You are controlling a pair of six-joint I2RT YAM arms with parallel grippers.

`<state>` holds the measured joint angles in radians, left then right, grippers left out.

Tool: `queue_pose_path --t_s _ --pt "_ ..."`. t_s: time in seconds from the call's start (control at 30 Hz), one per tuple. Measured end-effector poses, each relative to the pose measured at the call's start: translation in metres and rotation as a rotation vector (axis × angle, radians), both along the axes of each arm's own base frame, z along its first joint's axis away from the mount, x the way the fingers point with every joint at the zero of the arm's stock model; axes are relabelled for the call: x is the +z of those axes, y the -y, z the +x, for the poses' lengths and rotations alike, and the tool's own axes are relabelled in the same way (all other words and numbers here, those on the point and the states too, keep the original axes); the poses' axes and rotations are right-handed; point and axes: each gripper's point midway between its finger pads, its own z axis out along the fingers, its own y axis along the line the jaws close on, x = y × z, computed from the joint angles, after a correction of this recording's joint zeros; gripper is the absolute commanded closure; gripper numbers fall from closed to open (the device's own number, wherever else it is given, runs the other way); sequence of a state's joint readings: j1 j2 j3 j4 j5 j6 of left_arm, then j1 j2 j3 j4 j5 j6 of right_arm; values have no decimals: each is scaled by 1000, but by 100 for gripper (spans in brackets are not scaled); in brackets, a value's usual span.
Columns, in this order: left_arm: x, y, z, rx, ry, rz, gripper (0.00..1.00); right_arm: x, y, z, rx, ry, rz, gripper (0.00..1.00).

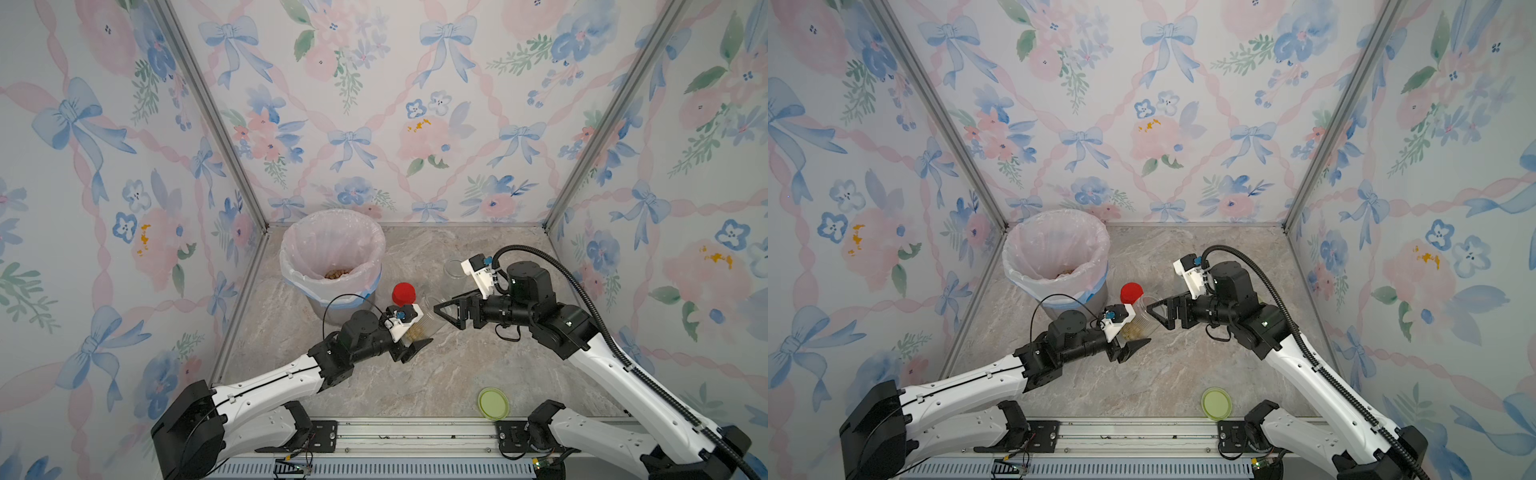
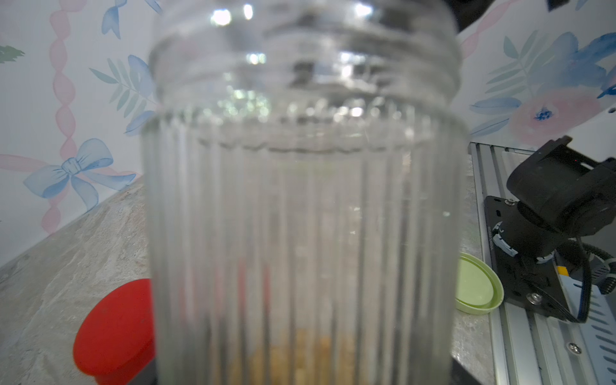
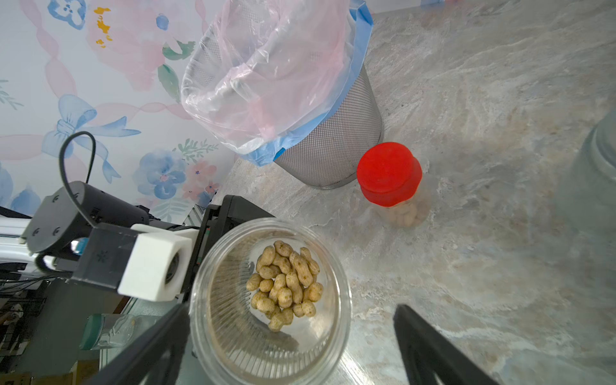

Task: Empty moldy peanuts from jars
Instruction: Pour the moldy peanuts from the jar into the trash bin.

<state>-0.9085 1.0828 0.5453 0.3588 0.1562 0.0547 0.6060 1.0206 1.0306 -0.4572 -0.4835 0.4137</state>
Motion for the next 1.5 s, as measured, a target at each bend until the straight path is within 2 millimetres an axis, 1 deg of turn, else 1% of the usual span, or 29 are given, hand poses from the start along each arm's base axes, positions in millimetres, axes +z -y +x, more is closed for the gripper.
queue_pose_path --t_s 0.3,0.53,0.77,0.9,0.97,1.07,1.1,1.17,1.23,1.3,1.4,1.5 --pt "-2 4 -3 4 6 -9 100 -12 -15 -2 25 -6 -2 3" --pt "-3 5 -1 19 8 -15 100 -31 -24 -7 39 -25 -14 4" --pt "-5 8 -3 19 8 -19 100 -38 -33 -6 42 -25 1 7" --pt "-12 8 -4 24 -5 -12 100 -43 -36 -3 29 -26 6 14" --pt "-14 8 -4 25 -12 -10 100 -44 -37 -2 24 -24 7 20" --pt "-17 7 -3 35 -21 -7 100 -46 -38 -1 23 -21 2 31" --pt "-18 7 -3 36 -26 -6 98 -47 -39 0 22 -22 0 37" --pt "-20 7 -3 39 -34 -4 90 -49 -39 0 18 -21 -9 42" --pt "-22 8 -3 39 -40 -1 88 -51 -40 0 14 -13 -21 48" --pt "-24 8 -3 40 -45 1 87 -53 -40 0 8 -3 -33 50" --pt "-28 7 -3 40 -50 8 80 -56 -42 -1 6 8 -55 53" --pt "-30 6 -4 40 -55 9 79 -58 -43 -2 2 8 -72 56"
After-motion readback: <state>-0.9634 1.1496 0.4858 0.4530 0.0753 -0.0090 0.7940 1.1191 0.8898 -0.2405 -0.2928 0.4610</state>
